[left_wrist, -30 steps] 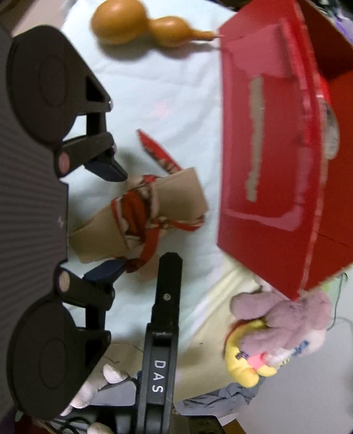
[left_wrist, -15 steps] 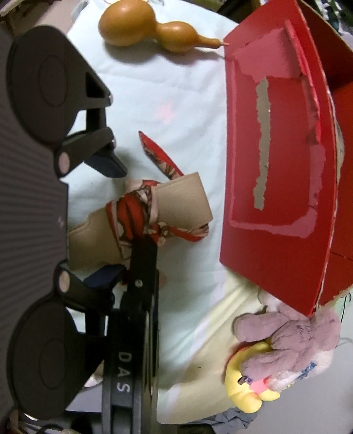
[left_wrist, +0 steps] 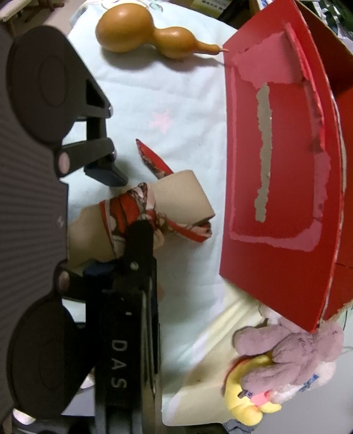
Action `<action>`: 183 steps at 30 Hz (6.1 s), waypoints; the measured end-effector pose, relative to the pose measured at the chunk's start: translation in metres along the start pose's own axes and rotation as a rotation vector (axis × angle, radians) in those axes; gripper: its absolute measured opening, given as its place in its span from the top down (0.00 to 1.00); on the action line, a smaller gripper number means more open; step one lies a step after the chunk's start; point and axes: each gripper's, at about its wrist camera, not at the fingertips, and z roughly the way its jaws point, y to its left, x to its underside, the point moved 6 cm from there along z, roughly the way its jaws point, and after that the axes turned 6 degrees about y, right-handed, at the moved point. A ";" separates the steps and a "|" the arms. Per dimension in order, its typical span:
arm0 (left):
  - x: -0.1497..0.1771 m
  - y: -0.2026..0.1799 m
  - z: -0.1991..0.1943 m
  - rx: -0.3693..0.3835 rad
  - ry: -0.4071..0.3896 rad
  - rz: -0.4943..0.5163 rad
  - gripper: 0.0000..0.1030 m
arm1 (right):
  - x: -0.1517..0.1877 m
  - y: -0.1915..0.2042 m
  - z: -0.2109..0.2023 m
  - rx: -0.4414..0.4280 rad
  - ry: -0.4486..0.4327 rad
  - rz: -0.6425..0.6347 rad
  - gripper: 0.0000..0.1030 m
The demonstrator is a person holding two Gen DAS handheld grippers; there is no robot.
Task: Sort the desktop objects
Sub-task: 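Close the right gripper on the scarf-wrapped tan item, then lift the scarf-wrapped item and carry it over the red box, then lower the scarf-wrapped item into the red box and open the right gripper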
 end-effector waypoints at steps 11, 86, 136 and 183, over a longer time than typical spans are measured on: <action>0.002 0.003 0.000 -0.014 -0.004 0.011 0.40 | 0.003 0.008 0.009 -0.012 0.039 -0.012 0.62; -0.148 -0.039 -0.177 0.166 -0.444 0.673 0.56 | -0.112 0.123 -0.136 0.205 -0.650 -0.046 0.71; -0.202 0.037 0.004 0.093 -0.002 0.427 0.54 | -0.202 0.058 0.026 0.464 -0.151 -0.024 0.88; -0.203 0.035 0.004 0.029 -0.108 0.403 0.53 | -0.200 0.057 0.024 0.401 -0.319 -0.078 0.91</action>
